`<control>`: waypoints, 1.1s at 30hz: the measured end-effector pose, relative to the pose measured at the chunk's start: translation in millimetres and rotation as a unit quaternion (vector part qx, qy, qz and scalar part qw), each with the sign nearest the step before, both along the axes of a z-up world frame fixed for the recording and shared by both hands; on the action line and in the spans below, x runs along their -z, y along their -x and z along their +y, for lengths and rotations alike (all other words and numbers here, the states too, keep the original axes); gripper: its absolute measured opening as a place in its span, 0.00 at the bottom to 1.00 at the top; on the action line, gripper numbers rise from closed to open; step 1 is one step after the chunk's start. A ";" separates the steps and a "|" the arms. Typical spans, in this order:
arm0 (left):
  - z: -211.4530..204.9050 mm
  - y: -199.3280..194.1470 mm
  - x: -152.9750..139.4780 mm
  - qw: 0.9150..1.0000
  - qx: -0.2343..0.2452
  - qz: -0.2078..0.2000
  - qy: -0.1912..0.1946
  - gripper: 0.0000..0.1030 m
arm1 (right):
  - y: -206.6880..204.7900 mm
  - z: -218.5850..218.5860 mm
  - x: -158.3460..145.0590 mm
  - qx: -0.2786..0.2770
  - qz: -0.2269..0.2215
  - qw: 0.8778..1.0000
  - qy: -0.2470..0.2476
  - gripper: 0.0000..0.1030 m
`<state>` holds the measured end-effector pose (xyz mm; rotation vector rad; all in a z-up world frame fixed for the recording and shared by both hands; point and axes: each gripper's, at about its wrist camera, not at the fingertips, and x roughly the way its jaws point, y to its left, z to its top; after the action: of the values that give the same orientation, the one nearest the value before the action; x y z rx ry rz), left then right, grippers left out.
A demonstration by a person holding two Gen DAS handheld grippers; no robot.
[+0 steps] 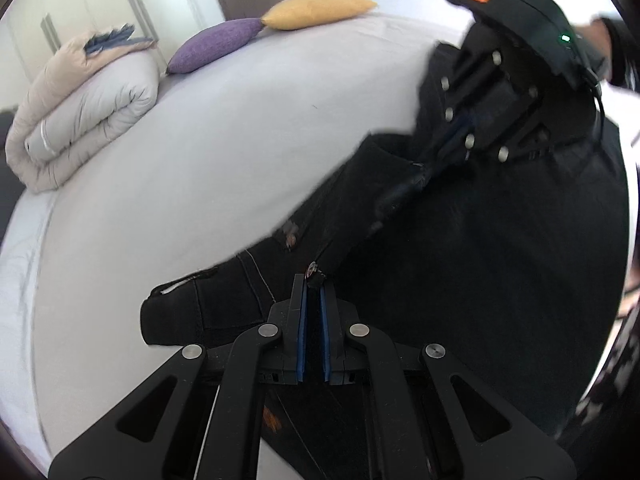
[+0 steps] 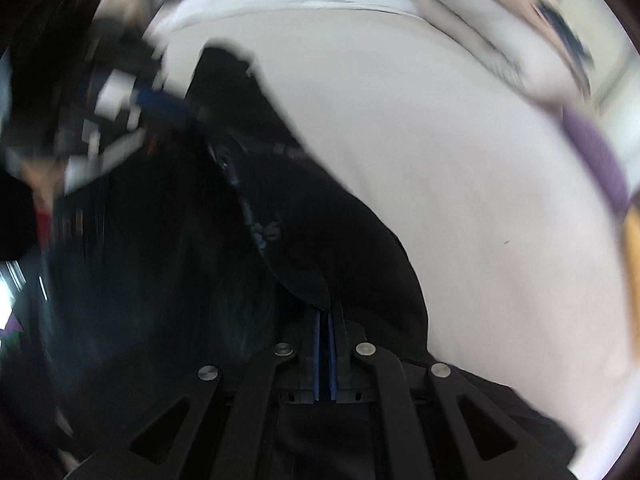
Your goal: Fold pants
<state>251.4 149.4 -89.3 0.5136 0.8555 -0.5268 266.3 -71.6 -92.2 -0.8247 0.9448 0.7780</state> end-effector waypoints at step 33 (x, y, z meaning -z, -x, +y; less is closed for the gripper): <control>-29.0 192.0 65.6 0.978 0.159 0.021 -0.133 0.04 | 229.9 -3.5 71.1 -0.326 -0.269 0.862 0.281 0.04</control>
<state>59.3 120.4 -154.8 0.8976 0.8944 -0.7219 36.4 -75.1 -163.3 -1.8308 0.3563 0.7744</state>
